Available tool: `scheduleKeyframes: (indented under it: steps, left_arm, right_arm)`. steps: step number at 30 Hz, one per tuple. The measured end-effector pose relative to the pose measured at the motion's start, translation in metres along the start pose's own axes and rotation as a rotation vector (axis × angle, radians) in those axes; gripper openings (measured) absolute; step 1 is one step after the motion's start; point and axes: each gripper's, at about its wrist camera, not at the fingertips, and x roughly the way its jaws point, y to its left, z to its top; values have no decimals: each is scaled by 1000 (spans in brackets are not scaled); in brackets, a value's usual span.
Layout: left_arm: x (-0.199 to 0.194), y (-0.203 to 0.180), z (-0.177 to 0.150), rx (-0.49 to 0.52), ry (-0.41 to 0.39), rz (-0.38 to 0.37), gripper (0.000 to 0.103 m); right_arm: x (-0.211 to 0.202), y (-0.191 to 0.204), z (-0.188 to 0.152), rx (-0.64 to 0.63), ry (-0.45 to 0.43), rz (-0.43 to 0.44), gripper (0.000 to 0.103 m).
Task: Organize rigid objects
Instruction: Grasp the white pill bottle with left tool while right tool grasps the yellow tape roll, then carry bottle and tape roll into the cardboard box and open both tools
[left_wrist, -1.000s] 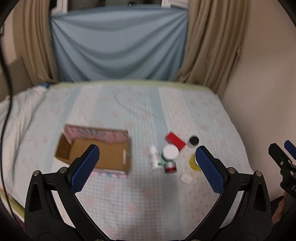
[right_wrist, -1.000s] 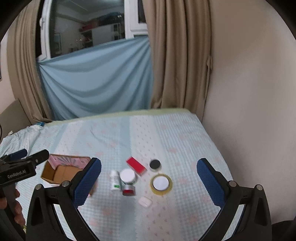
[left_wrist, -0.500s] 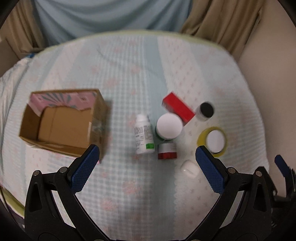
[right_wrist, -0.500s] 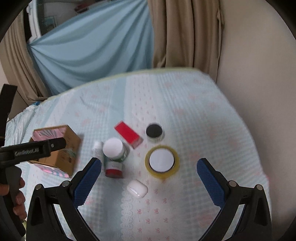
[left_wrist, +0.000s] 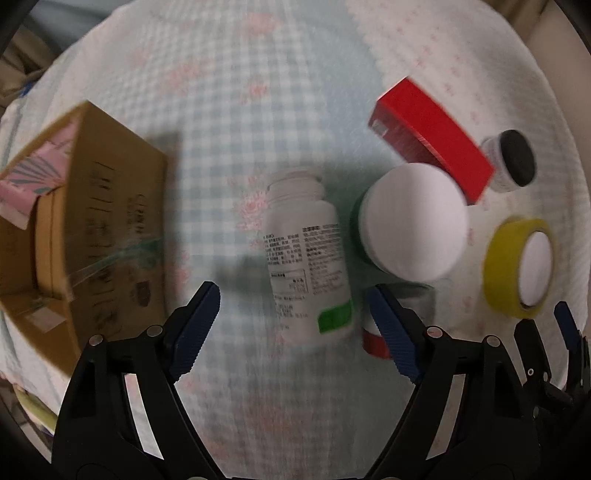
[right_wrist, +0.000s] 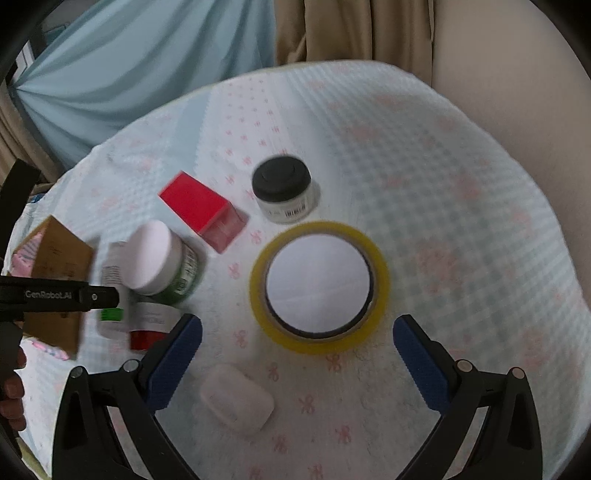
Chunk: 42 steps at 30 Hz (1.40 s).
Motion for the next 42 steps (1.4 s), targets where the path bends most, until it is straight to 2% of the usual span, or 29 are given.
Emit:
scheduleKeyframes:
  steps: [5, 8, 10, 14, 16, 17, 23, 26, 34, 42]
  left_arm:
    - [25, 2, 6, -7, 37, -13, 79]
    - [35, 1, 9, -3, 48, -26, 74]
    - [40, -1, 11, -8, 52, -53, 65]
    - [44, -4, 16, -6, 56, -64, 57]
    - [45, -6, 20, -1, 59, -78, 50]
    - [45, -5, 21, 4, 60, -74, 50]
    - [44, -16, 28, -8, 47, -78, 49]
    - [39, -6, 24, -18, 35, -79, 49]
    - [2, 8, 24, -45, -34, -94, 49]
    - [-79, 23, 3, -83, -169, -142, 49]
  right_arm:
    - [30, -2, -2, -17, 14, -37, 103]
    - [42, -5, 0, -18, 19, -54, 103]
    - [49, -6, 3, -15, 26, -55, 103]
    - [55, -5, 10, -47, 25, -80, 103]
    - [58, -2, 12, -68, 27, -88, 100]
    - [60, -2, 13, -80, 32, -109, 97]
    - [62, -2, 14, -81, 33, -104, 96]
    - [63, -2, 17, -74, 37, -96, 96]
    - [37, -3, 25, -47, -2, -72, 96]
    - [-30, 8, 40, -82, -94, -60, 96]
